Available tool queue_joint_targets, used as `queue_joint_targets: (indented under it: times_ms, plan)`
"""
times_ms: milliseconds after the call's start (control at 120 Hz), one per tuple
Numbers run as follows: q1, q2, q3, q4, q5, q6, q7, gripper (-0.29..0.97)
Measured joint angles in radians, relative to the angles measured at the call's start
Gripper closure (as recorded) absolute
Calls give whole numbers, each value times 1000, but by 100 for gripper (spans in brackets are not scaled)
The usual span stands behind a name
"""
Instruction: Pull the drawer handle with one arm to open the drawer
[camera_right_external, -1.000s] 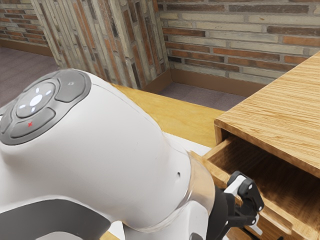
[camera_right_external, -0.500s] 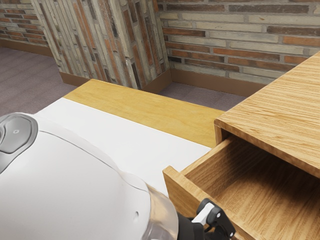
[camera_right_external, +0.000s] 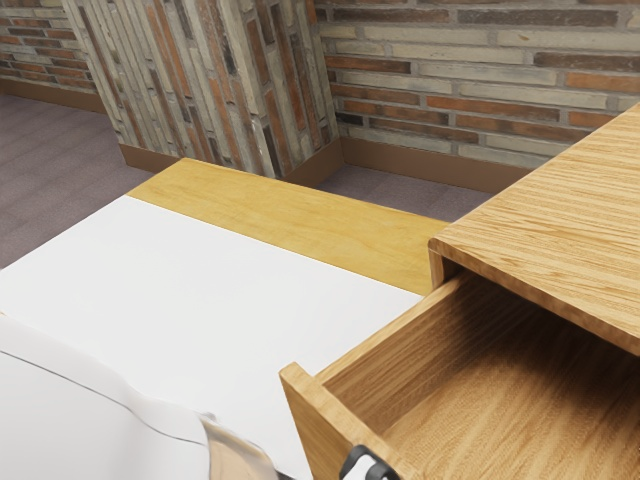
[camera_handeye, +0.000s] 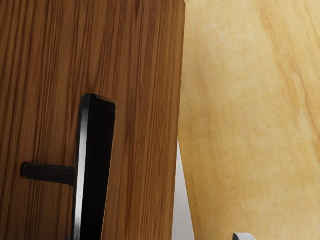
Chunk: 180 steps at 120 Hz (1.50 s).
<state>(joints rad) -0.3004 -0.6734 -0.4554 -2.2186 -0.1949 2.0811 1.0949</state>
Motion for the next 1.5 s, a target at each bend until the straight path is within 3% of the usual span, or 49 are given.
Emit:
queue_joint_targets:
  times_ms: [217, 683, 900, 992, 1058, 1083, 1208, 1275, 1408, 1500]
  plan:
    - [21, -49, -23, -30, -38, -15, 2, 25]
    - [48, -84, -36, -28, -80, -53, 10, 31]
    - [45, -96, -15, -7, -80, -56, 21, 76]
    - [45, -96, -5, 3, -80, -55, 24, 91]
    - [44, -97, 1, 10, -79, -52, 26, 94]
    - [42, -97, 2, 14, -80, -51, 27, 91]
    - [45, -100, 22, 24, -86, -63, 35, 50]
    - [46, -105, 27, 27, -88, -72, 40, 34]
    - [48, -114, 27, 25, -121, -60, 22, 18]
    - [45, -108, 37, 80, -57, -113, -96, 12]
